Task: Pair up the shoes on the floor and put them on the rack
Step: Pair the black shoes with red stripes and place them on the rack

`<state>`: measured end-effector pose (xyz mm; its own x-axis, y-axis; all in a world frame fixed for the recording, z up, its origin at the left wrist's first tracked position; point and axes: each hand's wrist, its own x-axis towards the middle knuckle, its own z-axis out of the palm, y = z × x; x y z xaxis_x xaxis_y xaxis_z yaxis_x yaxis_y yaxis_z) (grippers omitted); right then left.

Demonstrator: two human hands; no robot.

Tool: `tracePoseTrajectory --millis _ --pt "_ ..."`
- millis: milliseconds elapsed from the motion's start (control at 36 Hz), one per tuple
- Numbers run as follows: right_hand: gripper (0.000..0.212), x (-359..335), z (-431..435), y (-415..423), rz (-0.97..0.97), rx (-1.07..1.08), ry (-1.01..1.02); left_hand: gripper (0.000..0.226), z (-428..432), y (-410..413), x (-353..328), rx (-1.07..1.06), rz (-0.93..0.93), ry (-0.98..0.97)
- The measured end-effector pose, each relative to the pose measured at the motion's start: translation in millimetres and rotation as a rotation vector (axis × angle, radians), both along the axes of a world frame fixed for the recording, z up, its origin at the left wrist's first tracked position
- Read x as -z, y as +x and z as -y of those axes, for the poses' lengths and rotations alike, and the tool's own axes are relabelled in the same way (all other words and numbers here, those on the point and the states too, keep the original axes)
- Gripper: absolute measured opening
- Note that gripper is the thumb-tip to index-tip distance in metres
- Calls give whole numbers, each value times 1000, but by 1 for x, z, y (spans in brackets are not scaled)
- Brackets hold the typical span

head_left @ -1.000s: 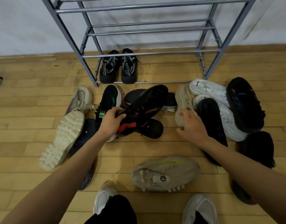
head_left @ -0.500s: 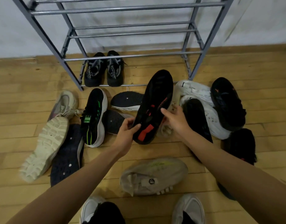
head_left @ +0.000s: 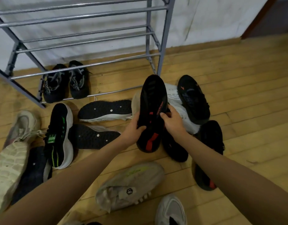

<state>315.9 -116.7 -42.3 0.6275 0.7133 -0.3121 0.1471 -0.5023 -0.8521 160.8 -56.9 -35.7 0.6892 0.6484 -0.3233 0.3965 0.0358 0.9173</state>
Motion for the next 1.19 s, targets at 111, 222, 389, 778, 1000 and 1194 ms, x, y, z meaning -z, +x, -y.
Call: tracePoseTrajectory --millis 111,222,389,778,1000,1194 --pt "38 4 10 20 -60 -19 -58 66 -1 19 5 23 -62 36" --pt "34 6 19 49 233 -12 -149 67 -5 43 8 17 -117 -12" --pt "61 16 46 100 509 -21 -506 69 -10 79 11 44 -184 34" --pt "110 56 137 90 411 -24 -649 67 57 108 38 94 -195 54" --pt "132 71 156 76 -48 246 -701 66 78 91 47 50 -210 46" --pt "122 62 159 71 -29 277 -620 65 71 76 44 66 -239 82"
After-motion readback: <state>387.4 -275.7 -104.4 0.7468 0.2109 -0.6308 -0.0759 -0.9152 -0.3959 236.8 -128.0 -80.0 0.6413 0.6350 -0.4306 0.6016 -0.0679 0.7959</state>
